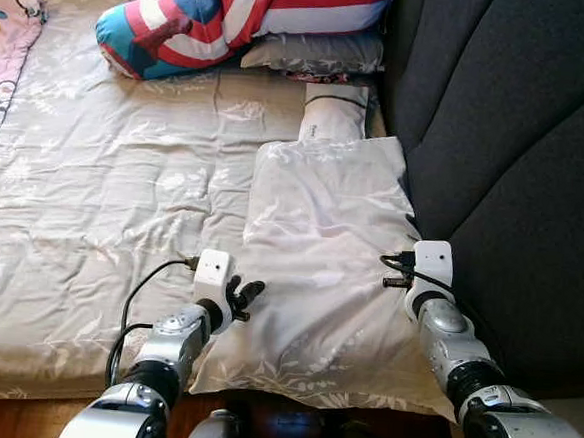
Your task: Clean up the room
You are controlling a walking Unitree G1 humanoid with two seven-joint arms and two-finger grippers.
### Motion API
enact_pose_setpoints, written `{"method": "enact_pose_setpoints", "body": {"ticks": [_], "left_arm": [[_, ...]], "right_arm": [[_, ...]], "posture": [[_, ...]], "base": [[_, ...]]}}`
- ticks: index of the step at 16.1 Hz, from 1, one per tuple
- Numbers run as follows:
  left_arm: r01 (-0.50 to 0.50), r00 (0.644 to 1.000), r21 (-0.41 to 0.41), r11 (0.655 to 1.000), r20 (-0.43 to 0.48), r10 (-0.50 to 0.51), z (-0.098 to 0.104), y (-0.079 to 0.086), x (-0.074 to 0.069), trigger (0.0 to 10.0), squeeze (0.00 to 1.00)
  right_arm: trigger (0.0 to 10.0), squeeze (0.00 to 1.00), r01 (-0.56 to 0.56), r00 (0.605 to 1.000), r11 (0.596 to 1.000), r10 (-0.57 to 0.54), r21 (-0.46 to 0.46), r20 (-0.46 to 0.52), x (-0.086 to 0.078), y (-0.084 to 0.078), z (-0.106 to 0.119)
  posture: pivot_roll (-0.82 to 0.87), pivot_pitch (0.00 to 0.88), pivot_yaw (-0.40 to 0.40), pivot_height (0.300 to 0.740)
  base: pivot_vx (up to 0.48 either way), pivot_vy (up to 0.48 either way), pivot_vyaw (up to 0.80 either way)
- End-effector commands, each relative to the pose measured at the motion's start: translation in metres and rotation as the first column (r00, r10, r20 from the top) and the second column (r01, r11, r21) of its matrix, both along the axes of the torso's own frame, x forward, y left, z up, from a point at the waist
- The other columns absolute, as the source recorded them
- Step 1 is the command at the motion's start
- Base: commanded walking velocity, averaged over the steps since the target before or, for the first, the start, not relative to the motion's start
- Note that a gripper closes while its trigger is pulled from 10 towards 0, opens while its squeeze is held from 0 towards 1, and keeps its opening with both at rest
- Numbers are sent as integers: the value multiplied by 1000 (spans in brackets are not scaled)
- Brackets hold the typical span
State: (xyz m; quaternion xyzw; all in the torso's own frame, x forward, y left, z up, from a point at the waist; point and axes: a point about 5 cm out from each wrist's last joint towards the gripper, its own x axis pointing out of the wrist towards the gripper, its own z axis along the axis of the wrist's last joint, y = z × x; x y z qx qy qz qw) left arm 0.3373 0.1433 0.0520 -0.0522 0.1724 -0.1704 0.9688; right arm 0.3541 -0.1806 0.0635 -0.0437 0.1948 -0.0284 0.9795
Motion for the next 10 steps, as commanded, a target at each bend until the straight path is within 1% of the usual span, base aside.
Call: {"method": "enact_pose_setpoints", "body": {"ticks": [1,4,5,9,10], "left_arm": [[-1,1000,30,1000,-23,2,-8,7,-7,10000,0],[-18,1000,34,999,-20,18,-9,11,-9,10000,0],[-25,1000,31,999,-16,25,-8,12,-8,10000,0],[-42,999,22,999,8,42,-4,12,-6,10000,0],[-43,999,21,999,8,43,-4,12,-6,10000,0]], "right_arm": [[10000,0,2,997,1000,-1,-17,78,8,-3,15],[10000,0,0,997,1000,1,-14,80,8,-2,16],[10000,976,-3,997,1000,4,-12,79,8,-2,16],[10000,973,-13,997,1000,13,-10,72,7,0,14],[10000,988,-15,997,1000,16,-9,70,7,0,13]], "posture": [[-9,273,8,740],[-6,272,7,740],[-5,273,5,740],[-7,279,3,740],[-8,281,2,740]], "base": [[0,0,0],[0,0,0],[0,0,0],[0,0,0],[0,0,0]]}}
